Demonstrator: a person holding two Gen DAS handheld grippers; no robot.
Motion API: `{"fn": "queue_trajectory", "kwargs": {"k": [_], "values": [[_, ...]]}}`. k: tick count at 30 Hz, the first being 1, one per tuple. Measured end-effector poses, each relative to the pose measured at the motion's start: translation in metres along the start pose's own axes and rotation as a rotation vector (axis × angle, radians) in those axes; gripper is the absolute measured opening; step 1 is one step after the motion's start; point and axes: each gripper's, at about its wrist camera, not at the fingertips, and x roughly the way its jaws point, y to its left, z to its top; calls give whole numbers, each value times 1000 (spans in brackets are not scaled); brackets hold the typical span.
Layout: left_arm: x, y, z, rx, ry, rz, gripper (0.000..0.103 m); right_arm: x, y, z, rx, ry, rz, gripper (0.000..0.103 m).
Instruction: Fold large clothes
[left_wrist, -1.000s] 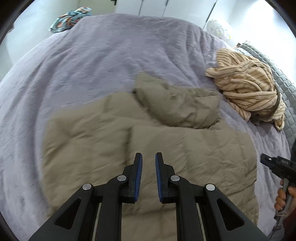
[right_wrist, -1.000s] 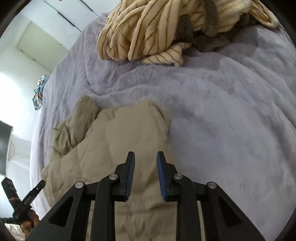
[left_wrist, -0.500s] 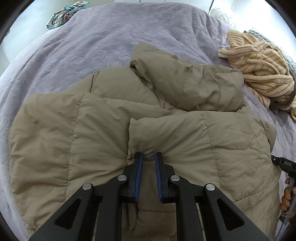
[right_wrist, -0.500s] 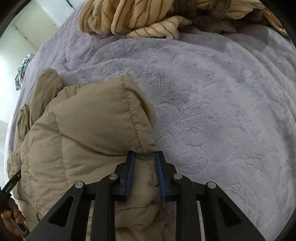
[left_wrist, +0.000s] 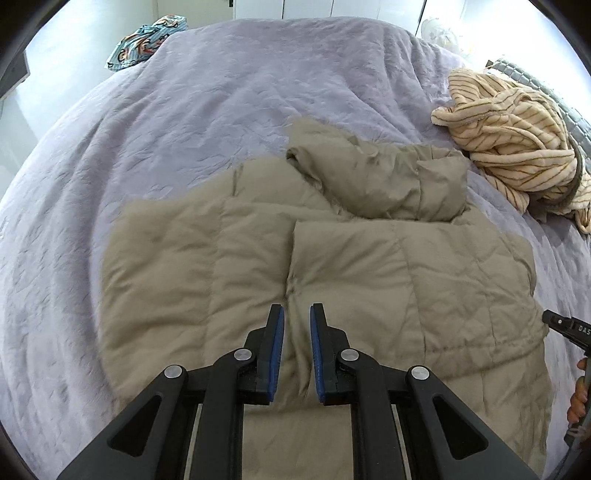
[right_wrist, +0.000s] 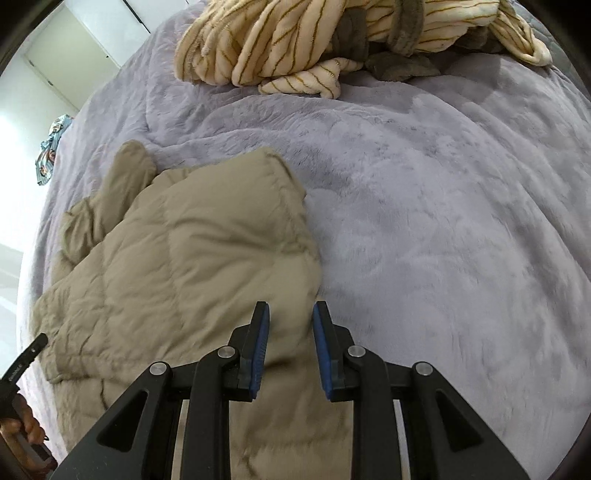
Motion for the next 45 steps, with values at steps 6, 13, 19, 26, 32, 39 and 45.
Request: {"fn": "queue_trajectory", "kwargs": {"k": [6, 13, 19, 26, 32, 39, 45], "values": [[-18, 4, -23, -4, 22, 7, 16, -16, 9, -23, 24, 42, 47, 27], [-40, 4, -47, -1, 46, 2, 18, -34, 19, -57, 6, 97, 74, 48], [-68, 8, -64, -4, -6, 11, 85, -49, 22, -81, 23, 125, 89, 48], [-97, 9, -84, 12, 38, 23, 87, -65, 32, -103, 27, 170, 107, 56], [-113, 9, -104, 9, 94, 34, 87, -85, 39, -122, 35, 197, 133, 76], [-123, 12, -125, 7, 149, 53, 87, -101, 40, -140, 46, 239, 138, 80], [-130, 21, -142, -33, 185, 60, 103, -107, 37, -152, 63, 262, 152, 81]]}}
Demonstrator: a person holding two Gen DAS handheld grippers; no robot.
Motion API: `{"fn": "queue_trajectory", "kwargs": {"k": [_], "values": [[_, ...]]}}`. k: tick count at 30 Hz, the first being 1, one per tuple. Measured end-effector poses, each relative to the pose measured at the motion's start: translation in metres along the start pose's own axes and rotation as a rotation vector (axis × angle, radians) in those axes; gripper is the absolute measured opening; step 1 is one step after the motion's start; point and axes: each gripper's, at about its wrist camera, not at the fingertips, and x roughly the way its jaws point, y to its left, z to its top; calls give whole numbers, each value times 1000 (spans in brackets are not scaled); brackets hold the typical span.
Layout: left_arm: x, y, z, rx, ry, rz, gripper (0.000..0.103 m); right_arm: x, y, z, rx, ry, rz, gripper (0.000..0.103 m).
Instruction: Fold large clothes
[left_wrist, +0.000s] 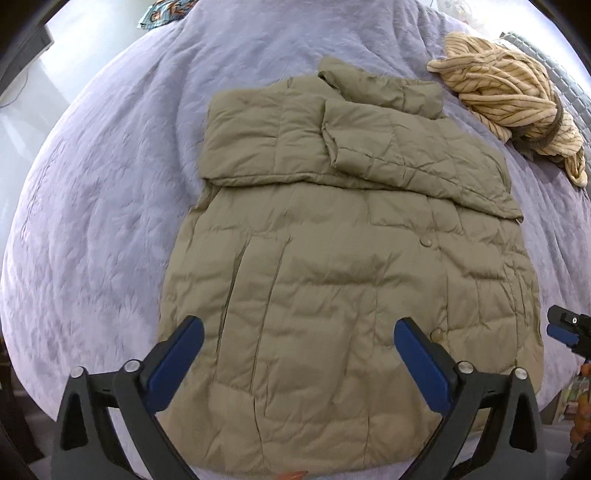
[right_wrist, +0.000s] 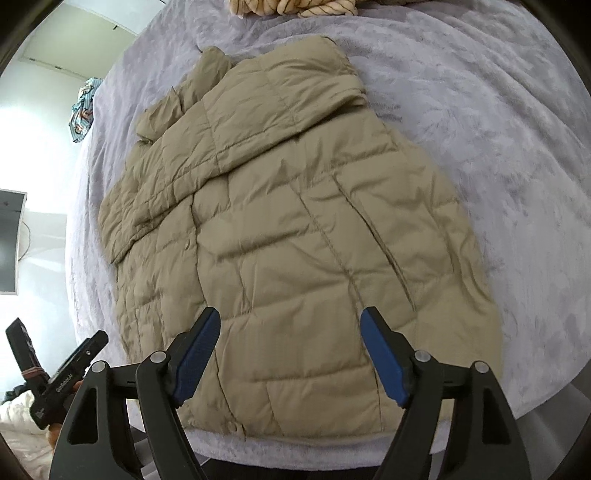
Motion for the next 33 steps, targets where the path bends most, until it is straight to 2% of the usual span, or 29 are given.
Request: {"fn": "queue_trajectory", "kwargs": {"k": [6, 7, 9, 16, 23, 28, 32, 33], "values": [[-1, 6, -13, -2, 29, 19, 103, -2, -2, -10, 17, 5, 12, 81], [-1, 7, -14, -2, 33, 22, 103, -1, -4, -12, 26, 8, 17, 85], [0, 8, -18, -4, 41, 24, 103, -1, -8, -14, 50, 11, 32, 102], [5, 13, -29, -9, 71, 35, 103, -1, -24, -23, 120, 15, 65, 103], [15, 43, -50, -60, 111, 70, 103, 0, -59, -32, 227, 10, 111, 103], [21, 73, -70, -151, 163, -25, 103, 5, -96, -43, 371, 59, 149, 103], [20, 100, -87, -263, 169, -140, 103, 6, -127, -56, 495, 85, 220, 103], [20, 109, -93, -303, 169, -193, 103, 5, -136, -60, 526, 82, 240, 103]]}}
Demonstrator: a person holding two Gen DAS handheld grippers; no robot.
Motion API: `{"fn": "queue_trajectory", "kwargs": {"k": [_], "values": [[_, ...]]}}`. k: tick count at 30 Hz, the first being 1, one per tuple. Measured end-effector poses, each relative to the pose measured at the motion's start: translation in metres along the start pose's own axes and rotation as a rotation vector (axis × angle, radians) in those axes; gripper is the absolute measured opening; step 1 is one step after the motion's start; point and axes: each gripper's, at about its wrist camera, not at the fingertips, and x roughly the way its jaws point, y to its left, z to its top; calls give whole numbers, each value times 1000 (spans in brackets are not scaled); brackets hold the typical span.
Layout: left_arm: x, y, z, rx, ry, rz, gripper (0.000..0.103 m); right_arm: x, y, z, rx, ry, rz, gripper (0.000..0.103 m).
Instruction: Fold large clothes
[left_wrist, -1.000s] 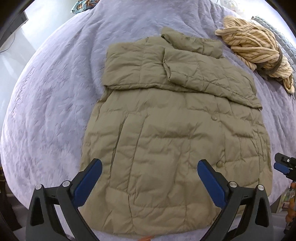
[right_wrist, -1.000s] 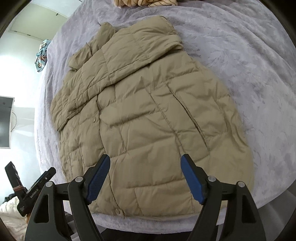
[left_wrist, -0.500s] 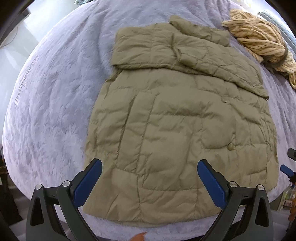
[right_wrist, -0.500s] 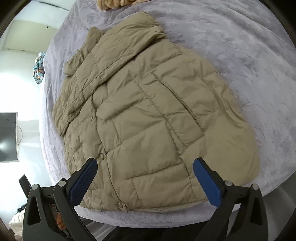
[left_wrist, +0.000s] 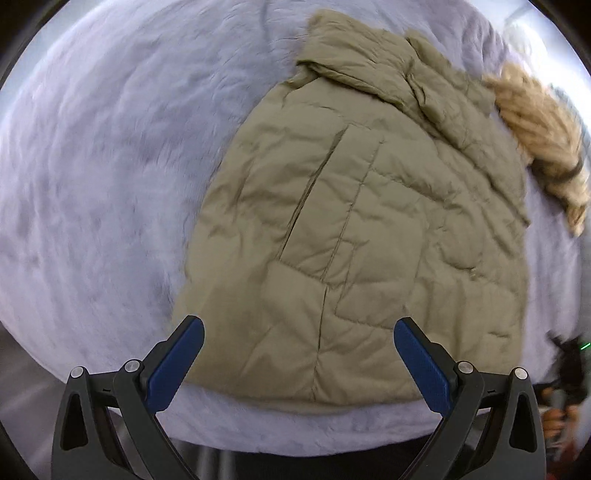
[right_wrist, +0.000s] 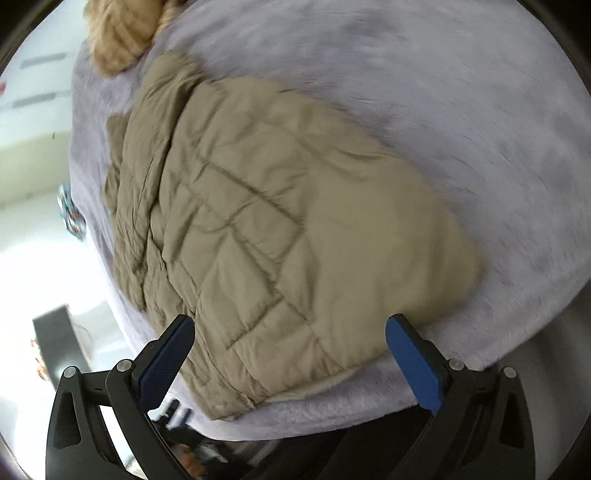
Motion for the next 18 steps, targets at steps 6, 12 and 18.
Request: {"fn": "queue_trajectory", "kwargs": {"k": [6, 12, 18], "values": [[6, 41, -19, -140, 70, -136, 103, -4, -33, -4, 99, 13, 108, 103], [21, 57, -38, -185, 131, -166, 103, 16, -46, -14, 111, 84, 126, 103], [55, 46, -53, -173, 207, -217, 103, 37, -47, -20, 82, 129, 104, 103]]}}
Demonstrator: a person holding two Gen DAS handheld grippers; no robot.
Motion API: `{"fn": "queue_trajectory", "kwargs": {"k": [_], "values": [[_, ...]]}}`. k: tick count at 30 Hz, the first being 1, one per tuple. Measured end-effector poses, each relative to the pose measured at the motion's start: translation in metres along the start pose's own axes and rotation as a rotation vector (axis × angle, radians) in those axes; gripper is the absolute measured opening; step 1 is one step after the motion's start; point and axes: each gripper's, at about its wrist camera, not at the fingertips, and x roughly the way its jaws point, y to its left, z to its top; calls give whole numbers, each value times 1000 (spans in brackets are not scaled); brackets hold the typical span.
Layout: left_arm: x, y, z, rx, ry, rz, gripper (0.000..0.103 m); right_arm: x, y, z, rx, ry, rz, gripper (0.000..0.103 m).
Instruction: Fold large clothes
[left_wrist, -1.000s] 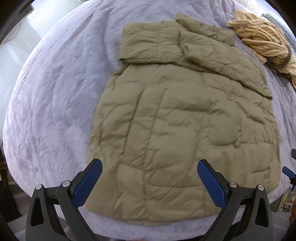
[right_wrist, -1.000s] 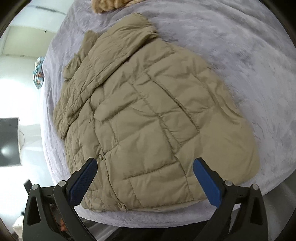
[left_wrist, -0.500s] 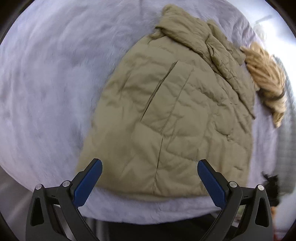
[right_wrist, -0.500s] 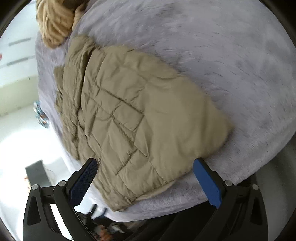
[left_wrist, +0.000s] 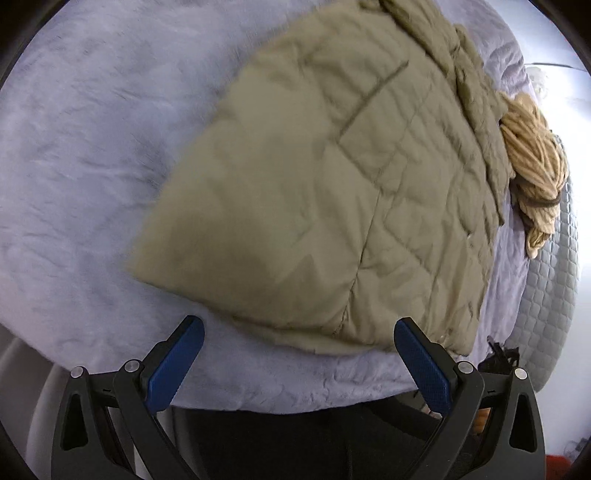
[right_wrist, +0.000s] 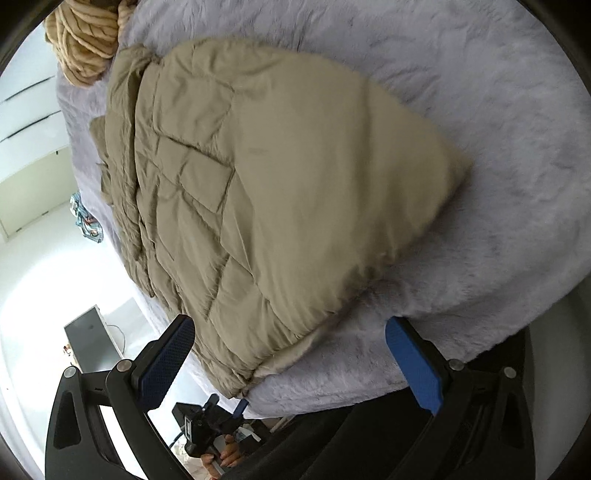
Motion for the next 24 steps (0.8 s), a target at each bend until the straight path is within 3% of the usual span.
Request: {"fn": "queue_trajectory", "kwargs": {"k": [5, 12, 15, 17, 18, 20, 22, 23, 24], "values": [[11, -14, 5, 14, -27, -32, 103, 12, 5, 3, -21, 9, -20, 103], [25, -33, 19, -20, -42, -107, 102, 16, 18, 9, -23, -21, 69, 103], [26, -46, 22, 10, -46, -118, 88, 18, 23, 11, -13, -24, 102, 103], [27, -55, 24, 38, -52, -123, 67, 17, 24, 12, -4, -29, 110, 102], [26, -60, 25, 50, -53, -130, 61, 17, 24, 13, 4, -33, 112, 98], [21, -64, 29, 57, -63, -157, 32, 18, 23, 15, 24, -26, 116, 81], [14, -62, 33, 59, -71, -169, 24, 21, 19, 18, 46, -21, 81, 44], [11, -65, 35, 69, -82, -163, 19, 23, 18, 20, 53, -15, 47, 33], [9, -66, 35, 83, -87, -155, 17, 23, 18, 21, 54, -14, 27, 14]]}}
